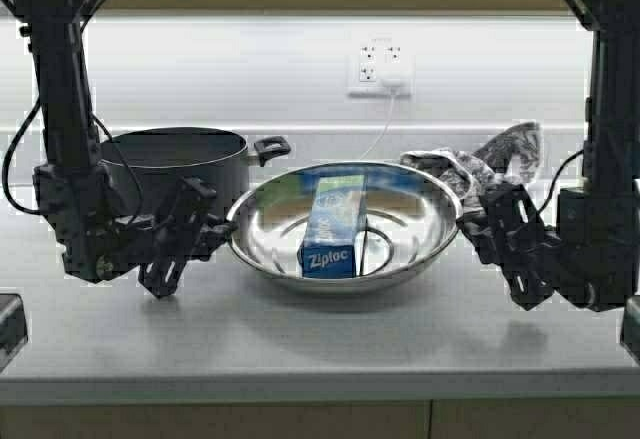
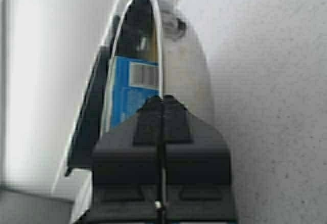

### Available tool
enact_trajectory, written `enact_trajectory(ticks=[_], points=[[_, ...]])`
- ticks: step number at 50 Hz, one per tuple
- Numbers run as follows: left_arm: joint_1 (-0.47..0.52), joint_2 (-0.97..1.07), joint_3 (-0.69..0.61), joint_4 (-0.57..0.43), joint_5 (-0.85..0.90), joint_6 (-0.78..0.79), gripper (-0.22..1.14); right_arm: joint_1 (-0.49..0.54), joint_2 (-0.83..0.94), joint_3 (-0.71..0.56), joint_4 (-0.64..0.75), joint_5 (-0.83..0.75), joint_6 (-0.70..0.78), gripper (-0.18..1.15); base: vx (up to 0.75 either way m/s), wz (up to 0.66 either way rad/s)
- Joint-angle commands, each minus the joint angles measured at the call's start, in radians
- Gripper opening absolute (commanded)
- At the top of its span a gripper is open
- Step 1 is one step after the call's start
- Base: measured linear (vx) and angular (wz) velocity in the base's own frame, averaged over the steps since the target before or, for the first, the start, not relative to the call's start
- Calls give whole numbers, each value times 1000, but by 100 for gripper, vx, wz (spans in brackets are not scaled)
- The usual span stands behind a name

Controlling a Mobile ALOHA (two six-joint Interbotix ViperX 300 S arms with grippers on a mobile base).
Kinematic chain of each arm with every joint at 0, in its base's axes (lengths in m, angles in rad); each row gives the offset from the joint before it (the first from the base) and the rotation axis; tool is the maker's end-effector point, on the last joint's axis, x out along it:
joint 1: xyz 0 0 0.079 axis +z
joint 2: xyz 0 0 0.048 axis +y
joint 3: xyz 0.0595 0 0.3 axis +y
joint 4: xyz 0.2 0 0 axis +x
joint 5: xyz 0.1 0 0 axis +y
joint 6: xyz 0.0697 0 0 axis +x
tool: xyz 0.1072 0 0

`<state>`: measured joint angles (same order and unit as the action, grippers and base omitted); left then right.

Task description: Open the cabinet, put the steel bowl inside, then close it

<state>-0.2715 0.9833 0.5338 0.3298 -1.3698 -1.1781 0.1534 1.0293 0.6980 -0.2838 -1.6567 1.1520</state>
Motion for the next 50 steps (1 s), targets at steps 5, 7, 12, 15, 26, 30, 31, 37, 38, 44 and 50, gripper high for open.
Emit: enact_trajectory(ticks=[5, 7, 12, 15, 26, 30, 31, 37, 38, 44, 50], points=[[-5, -143, 67, 15, -8, -5, 2, 5, -87, 91, -14, -21, -12, 8, 0, 0], [-5, -170, 87, 15, -8, -5, 2, 5, -106, 115, -14, -32, -12, 8, 0, 0], [-5, -244, 138, 25, -8, -3, 2, 5, -161, 193, -15, -43, -14, 8, 0, 0], [-6, -290, 170, 28, -8, -5, 2, 5, -199, 242, -14, -44, -25, 8, 0, 0], [-9, -459, 316, 38, 6, -5, 2, 6, -360, 410, -44, -44, -43, 8, 0, 0], [-23, -518, 367, 38, 25, -3, 2, 6, -419, 471, -49, -46, -44, 8, 0, 0], [-29, -535, 377, 38, 31, -3, 2, 6, -431, 482, -49, -44, -44, 8, 0, 0], [-78, -627, 416, 38, 72, 0, 2, 6, -508, 543, -51, -44, -46, 8, 0, 0], [-86, -640, 417, 38, 80, 0, 2, 6, -522, 554, -49, -44, -46, 8, 0, 0], [-129, -710, 423, 38, 121, -2, 2, 6, -615, 612, -48, -46, -46, 8, 0, 0], [-166, -775, 423, 37, 173, -3, 2, 6, -723, 669, -44, -44, -44, 8, 0, 0]])
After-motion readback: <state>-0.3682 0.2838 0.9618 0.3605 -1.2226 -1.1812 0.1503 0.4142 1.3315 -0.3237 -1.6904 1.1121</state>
